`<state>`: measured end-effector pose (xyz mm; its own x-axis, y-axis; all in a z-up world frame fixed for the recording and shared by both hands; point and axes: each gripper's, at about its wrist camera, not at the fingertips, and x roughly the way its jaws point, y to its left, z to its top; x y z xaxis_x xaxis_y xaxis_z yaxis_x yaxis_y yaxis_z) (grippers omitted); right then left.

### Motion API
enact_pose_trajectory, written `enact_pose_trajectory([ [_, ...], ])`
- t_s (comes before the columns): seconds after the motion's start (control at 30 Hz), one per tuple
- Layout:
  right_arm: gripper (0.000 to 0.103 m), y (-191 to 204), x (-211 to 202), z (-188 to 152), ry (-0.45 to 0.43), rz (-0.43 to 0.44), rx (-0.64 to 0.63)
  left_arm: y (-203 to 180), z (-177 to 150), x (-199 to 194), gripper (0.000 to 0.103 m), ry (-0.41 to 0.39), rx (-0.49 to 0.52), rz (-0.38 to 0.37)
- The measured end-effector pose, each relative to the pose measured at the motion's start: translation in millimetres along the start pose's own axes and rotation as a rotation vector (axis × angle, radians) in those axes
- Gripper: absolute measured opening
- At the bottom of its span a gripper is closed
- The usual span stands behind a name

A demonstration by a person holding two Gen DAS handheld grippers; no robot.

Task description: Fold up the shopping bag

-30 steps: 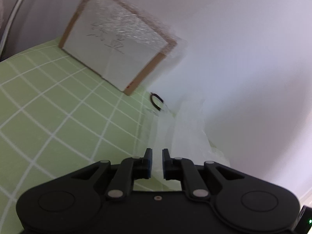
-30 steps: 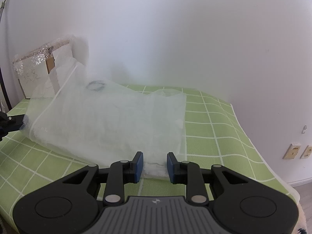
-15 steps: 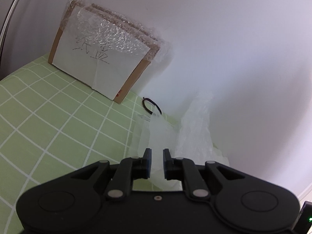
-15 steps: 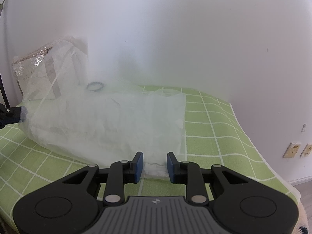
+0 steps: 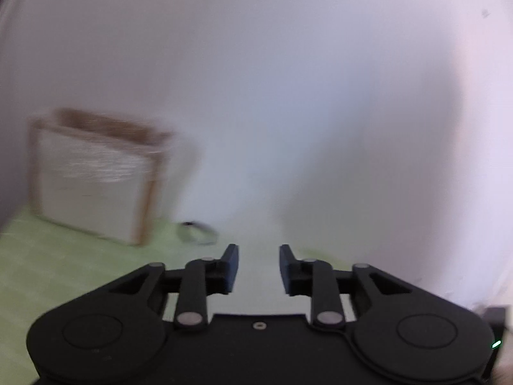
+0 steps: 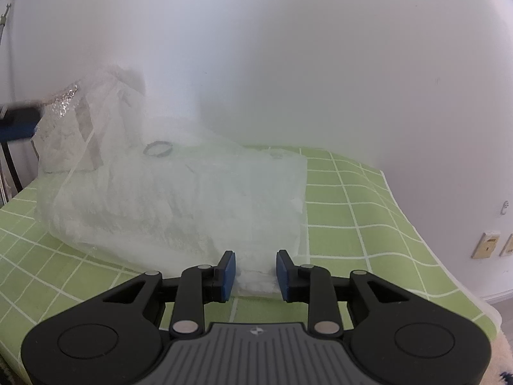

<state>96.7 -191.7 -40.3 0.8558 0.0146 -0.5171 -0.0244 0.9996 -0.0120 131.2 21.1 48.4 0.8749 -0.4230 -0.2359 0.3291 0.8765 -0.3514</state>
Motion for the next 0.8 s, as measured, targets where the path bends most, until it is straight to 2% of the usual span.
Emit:
enact_pose_trajectory([
  [0.1,0.030,0,0,1,0.001,0.004,0.009,-23,-7,35,0.029,0.072,0.056,-0.122],
  [0.27,0.030,-4,-1,2,0.003,0.021,0.034,-39,-30,100,0.029,0.208,0.097,-0.179],
  [0.4,0.031,-11,-4,1,-0.008,0.049,0.093,-37,-48,132,0.027,0.278,0.112,-0.135],
  [0.53,0.032,-26,-13,-3,0.006,0.076,0.257,-20,-51,137,0.025,0.293,0.003,-0.078],
  [0.6,0.032,-33,-18,-6,0.018,0.088,0.345,-12,-52,142,0.016,0.326,-0.047,-0.042],
  [0.7,0.038,-45,-25,-10,0.036,0.104,0.476,-2,-52,146,0.015,0.333,-0.103,-0.048],
  [0.8,0.038,-56,-33,-14,0.053,0.121,0.607,-1,-53,148,0.015,0.334,-0.104,-0.047],
])
